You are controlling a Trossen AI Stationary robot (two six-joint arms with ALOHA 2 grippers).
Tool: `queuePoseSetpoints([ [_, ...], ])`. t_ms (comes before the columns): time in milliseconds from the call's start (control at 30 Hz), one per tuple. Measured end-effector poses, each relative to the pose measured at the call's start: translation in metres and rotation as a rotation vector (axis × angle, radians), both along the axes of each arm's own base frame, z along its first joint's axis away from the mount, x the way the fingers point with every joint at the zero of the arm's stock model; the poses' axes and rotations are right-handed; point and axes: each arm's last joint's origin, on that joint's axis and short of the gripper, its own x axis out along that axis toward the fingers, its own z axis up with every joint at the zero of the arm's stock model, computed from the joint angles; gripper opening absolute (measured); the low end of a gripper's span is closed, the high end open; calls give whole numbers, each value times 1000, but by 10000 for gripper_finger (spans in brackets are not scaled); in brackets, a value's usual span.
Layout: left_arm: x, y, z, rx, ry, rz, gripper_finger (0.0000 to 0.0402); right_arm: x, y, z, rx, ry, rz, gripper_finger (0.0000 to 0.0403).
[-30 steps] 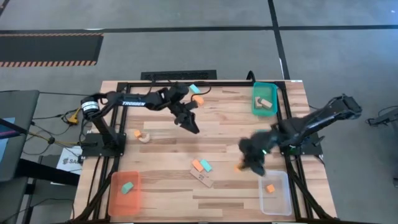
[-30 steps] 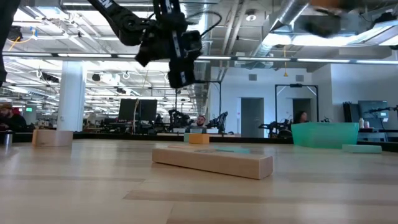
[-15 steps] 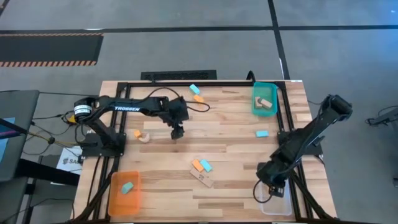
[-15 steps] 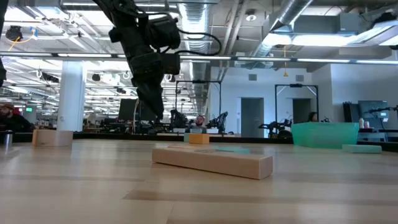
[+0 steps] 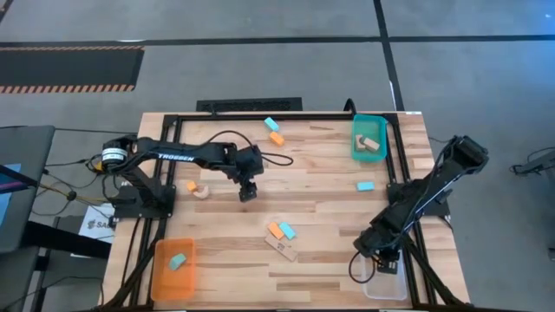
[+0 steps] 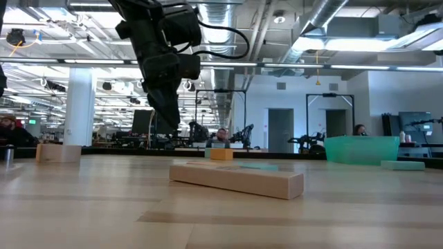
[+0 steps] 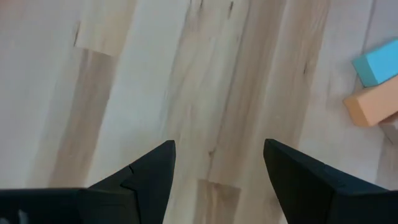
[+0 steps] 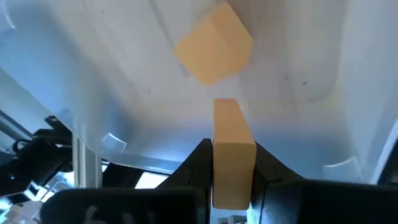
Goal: Sort & place blocks by color
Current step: Put the yellow block into the transparent bin, then put the brown block into the green bin
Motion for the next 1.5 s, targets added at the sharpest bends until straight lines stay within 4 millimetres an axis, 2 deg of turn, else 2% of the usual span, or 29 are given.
queuePoseSetpoints([
  [167, 1, -10, 0, -18, 6, 23, 233, 0, 0, 0, 12, 1, 7, 86],
  [333, -5, -25, 11, 58, 9, 45, 233, 0, 2, 5, 75, -12, 24, 154],
  [500, -14, -40, 32, 71, -63, 30, 233, -2, 3, 22, 210, -74, 22, 225],
  [600, -19, -50, 42, 47, -101, 22, 233, -6, -1, 37, 262, -95, -19, 249],
  [767, -22, -71, 46, 9, -117, 12, 233, -16, -13, 60, 252, -220, -123, 253],
  [1000, -20, -100, 37, -64, -119, 46, 233, -17, -32, 77, -13, -734, -208, 243],
  [1133, -14, -125, 40, -100, -212, -34, 233, -9, -37, 81, -224, -980, -193, 240],
  [1333, -3, -160, 42, -27, -390, -316, 233, -1, -36, 72, -342, -1013, -78, 240],
  [1400, 4, -168, 33, 12, -416, -383, 233, 1, -35, 68, -341, -992, -64, 240],
  [1500, 30, -179, 17, 31, -473, -480, 233, 4, -33, 63, -326, -944, -40, 240],
])
